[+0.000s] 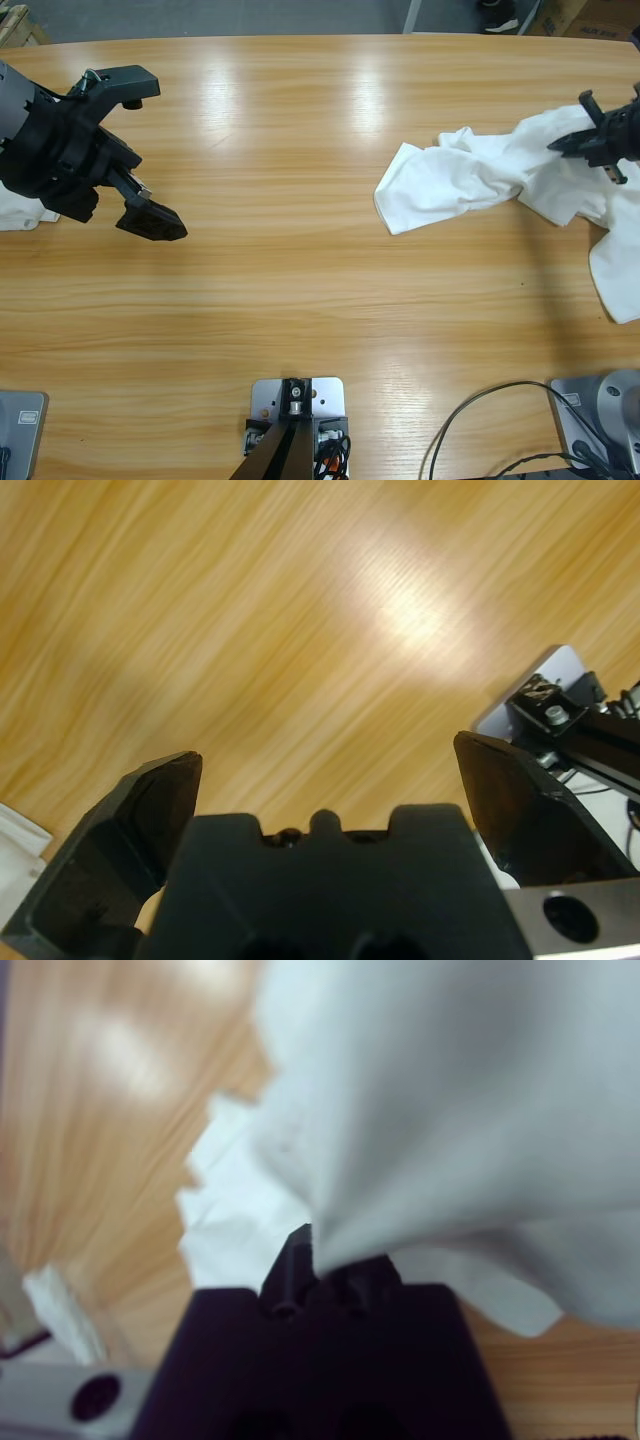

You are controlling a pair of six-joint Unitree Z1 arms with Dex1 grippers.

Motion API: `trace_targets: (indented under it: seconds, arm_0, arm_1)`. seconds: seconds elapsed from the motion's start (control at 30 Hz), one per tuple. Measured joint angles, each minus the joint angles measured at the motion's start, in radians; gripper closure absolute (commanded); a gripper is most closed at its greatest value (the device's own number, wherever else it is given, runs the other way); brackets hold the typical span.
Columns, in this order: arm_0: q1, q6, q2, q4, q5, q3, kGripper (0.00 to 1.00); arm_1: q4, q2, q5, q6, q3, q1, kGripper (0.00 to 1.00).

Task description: Fold clothes

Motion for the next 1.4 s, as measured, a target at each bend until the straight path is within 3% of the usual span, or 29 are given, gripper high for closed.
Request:
trace_targets:
  seconds: [0.13,0.2,0.43,0.67,0.7,0.73,0.77,0.97,1.13,1.4]
  arm_0:
    - [-0.012,-0.092,-0.003,0.0,0.0,-0.01,0.0]
    - [-0.012,-0.171,-0.015,0.0,0.0,-0.03,0.0]
    - [-0.011,-0.343,-0.097,0.0,-0.008,-0.052,0.0]
    - [-0.011,-0.354,-0.145,0.0,-0.012,-0.051,0.0]
    - [-0.011,-0.354,-0.15,0.0,-0.012,-0.049,0.0]
    - [-0.011,-0.354,-0.153,0.0,-0.012,-0.046,0.0]
    - [-0.011,-0.354,-0.157,0.0,-0.012,-0.043,0.0]
    - [0.004,-0.354,-0.165,0.0,-0.012,-0.032,0.0]
    - [0.008,-0.354,-0.165,0.0,-0.012,-0.031,0.0]
    - [0.009,-0.354,-0.165,0.0,-0.012,-0.019,0.0]
  arm_1:
    - [0.001,-0.101,0.14,-0.089,-0.008,0.025,1.0]
    - [0.027,-0.14,0.212,-0.093,-0.057,0.099,1.0]
    - [0.23,-0.061,0.416,-0.053,-0.445,0.598,1.0]
    - [0.264,0.145,0.502,0.009,-0.551,0.91,1.0]
    - [0.264,0.167,0.515,0.012,-0.567,0.95,0.679]
    - [0.264,0.19,0.525,0.013,-0.589,0.992,0.079]
    - [0.261,0.209,0.534,0.014,-0.611,1.028,0.003]
    - [0.231,0.222,0.555,-0.055,-0.687,1.085,0.0]
    - [0.231,0.074,0.448,-0.124,-0.688,1.081,0.0]
    - [0.231,0.055,0.364,-0.284,-0.689,1.069,0.0]
